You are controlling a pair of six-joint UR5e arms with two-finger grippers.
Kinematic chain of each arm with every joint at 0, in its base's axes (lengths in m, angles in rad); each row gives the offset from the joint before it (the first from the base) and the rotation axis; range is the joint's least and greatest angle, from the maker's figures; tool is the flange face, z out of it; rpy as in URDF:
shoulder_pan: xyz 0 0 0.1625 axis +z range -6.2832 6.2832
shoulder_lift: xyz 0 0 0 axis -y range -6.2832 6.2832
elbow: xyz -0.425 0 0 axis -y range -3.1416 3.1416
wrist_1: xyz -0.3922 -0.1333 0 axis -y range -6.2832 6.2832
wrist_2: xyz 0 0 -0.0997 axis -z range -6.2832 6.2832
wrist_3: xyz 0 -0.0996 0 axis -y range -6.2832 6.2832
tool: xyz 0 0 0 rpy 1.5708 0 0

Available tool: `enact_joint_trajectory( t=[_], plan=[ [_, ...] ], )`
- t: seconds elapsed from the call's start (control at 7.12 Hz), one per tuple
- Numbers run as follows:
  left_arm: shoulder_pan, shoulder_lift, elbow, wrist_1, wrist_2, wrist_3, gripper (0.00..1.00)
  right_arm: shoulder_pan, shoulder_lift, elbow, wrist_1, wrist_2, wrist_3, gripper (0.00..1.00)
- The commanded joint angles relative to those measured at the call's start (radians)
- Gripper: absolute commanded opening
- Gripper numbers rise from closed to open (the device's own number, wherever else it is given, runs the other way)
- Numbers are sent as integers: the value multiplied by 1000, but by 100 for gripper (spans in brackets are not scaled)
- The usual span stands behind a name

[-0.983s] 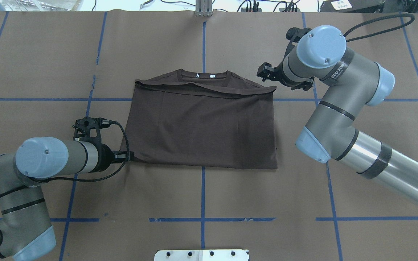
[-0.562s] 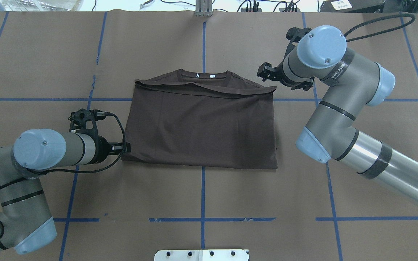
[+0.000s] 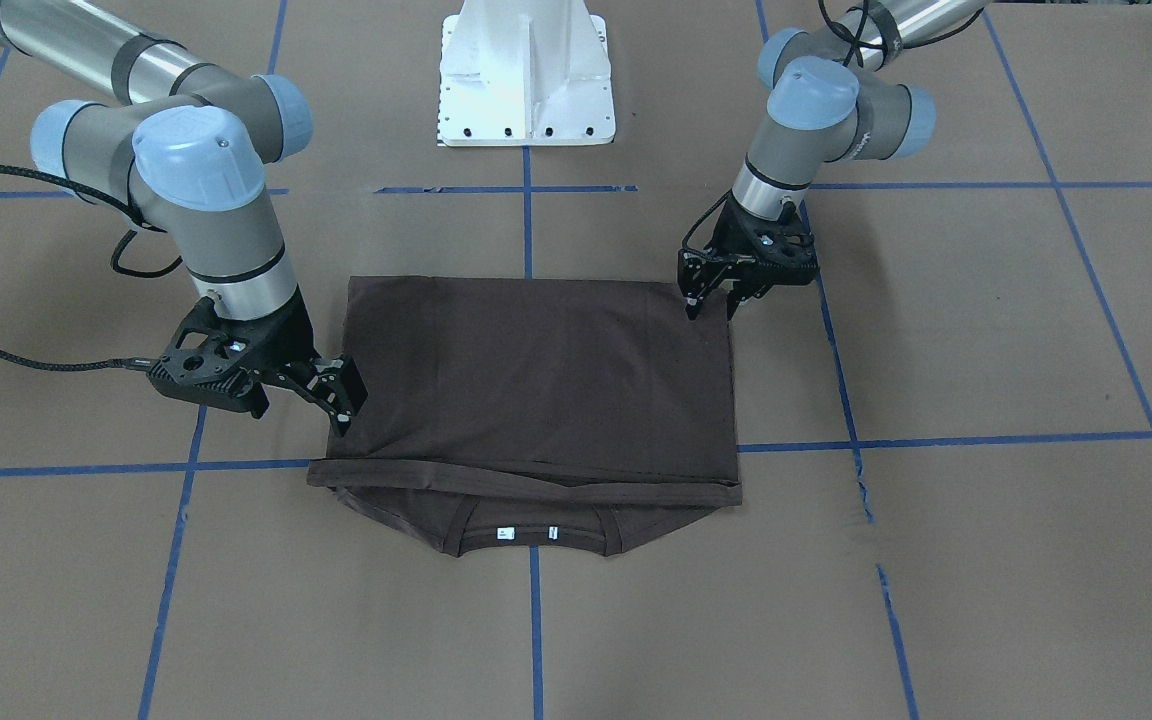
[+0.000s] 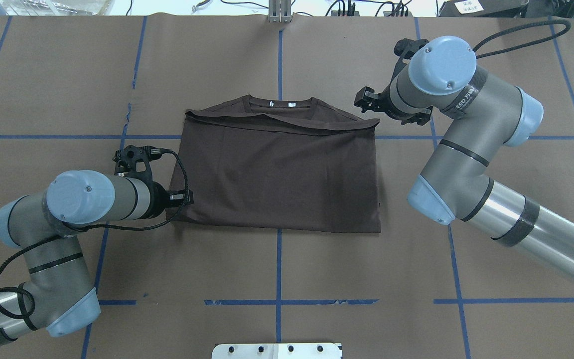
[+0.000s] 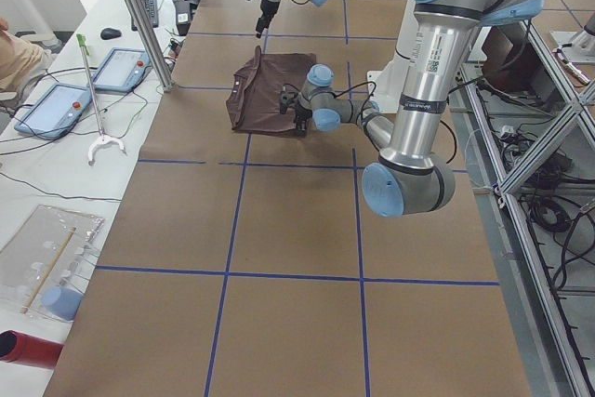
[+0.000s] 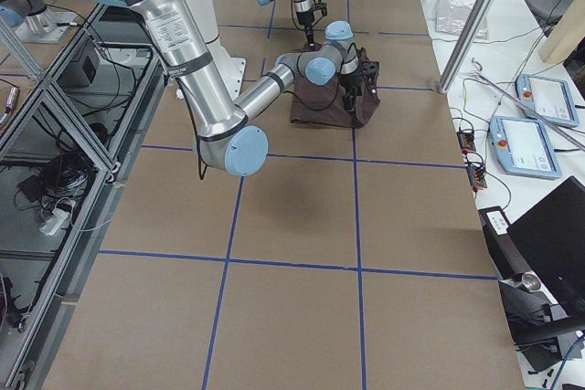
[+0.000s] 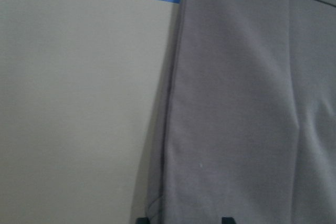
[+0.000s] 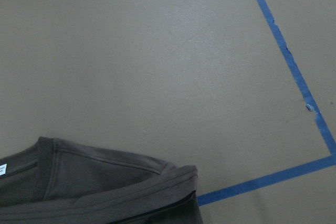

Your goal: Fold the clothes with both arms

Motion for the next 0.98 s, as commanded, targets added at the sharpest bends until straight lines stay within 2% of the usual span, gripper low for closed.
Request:
enact_joint_trajectory(
  t=[0.0, 0.14, 0.28, 0.42, 0.84],
  plan=[
    [-10, 7, -13, 4, -1, 7, 54, 0, -1, 1, 0, 0, 0, 100],
    [-8, 7, -13, 20, -1, 5, 47, 0, -1, 1, 0, 0, 0, 100],
    [-10, 8, -13, 20, -1, 2, 36, 0, -1, 1, 0, 0, 0, 100],
    [-8, 8, -7, 20, 2, 2, 2, 0, -1, 1, 0, 0, 0, 100],
    [-27, 22, -15, 20, 3, 45, 0, 0, -1, 0, 0, 1, 0, 100]
  ],
)
